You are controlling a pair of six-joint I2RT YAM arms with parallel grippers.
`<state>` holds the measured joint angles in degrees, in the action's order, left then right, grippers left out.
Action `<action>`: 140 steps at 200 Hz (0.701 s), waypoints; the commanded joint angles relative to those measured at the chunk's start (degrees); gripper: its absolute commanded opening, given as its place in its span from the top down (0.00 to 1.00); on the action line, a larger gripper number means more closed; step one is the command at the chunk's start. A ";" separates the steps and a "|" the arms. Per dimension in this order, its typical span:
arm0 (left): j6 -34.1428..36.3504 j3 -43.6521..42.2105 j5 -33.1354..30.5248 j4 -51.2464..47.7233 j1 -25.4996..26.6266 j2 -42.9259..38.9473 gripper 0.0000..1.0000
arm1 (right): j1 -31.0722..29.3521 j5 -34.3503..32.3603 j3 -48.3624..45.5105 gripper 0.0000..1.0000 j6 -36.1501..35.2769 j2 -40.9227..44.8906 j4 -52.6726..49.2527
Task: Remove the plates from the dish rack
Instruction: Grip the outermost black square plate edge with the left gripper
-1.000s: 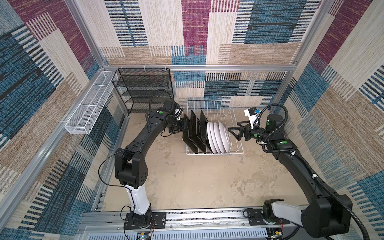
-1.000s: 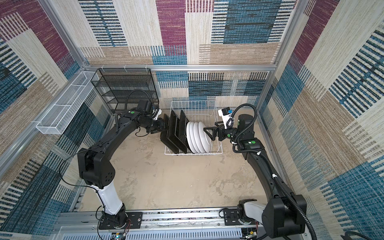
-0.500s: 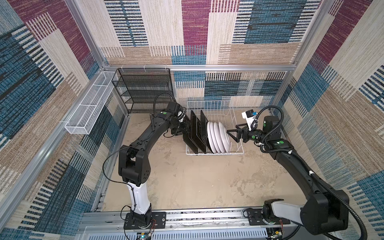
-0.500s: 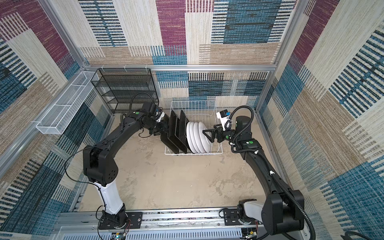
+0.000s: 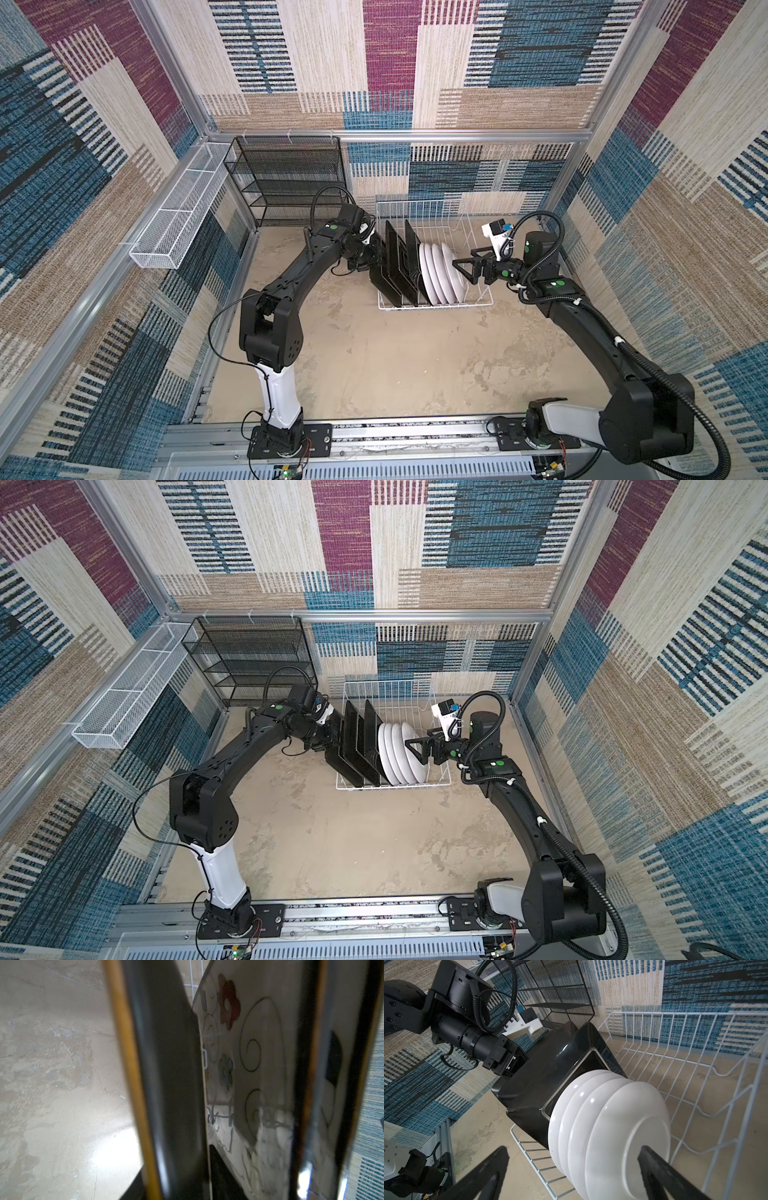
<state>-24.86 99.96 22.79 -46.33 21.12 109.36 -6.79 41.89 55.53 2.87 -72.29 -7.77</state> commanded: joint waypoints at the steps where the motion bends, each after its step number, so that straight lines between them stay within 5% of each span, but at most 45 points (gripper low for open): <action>1: -0.32 -0.38 -2.66 -2.94 0.05 -0.64 0.65 | -0.07 -0.40 -0.22 0.00 0.22 0.45 2.43; 140: -0.26 1.02 -2.88 -4.66 0.03 -2.43 0.81 | -0.07 -2.30 -1.21 0.00 1.18 2.68 3.38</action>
<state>-26.35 100.73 21.47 -48.75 21.37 107.61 -6.81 40.45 54.35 2.96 -69.91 -6.66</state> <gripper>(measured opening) 0.195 0.998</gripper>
